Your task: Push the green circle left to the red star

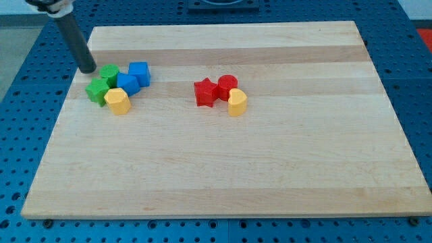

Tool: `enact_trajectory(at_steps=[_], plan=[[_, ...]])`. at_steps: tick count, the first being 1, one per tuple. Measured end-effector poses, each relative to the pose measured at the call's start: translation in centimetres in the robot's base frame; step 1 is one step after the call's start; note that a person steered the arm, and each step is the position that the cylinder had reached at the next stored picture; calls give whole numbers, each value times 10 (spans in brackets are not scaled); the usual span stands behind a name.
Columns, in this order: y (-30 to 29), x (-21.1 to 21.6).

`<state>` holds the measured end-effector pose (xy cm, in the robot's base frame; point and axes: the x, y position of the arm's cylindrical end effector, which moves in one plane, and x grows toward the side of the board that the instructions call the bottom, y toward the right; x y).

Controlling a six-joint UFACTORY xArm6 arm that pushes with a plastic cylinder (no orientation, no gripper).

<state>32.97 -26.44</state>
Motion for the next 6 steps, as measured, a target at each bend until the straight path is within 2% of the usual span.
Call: enact_trajectory(at_steps=[2, 4, 6], plan=[[29, 23], [91, 26], [129, 55]])
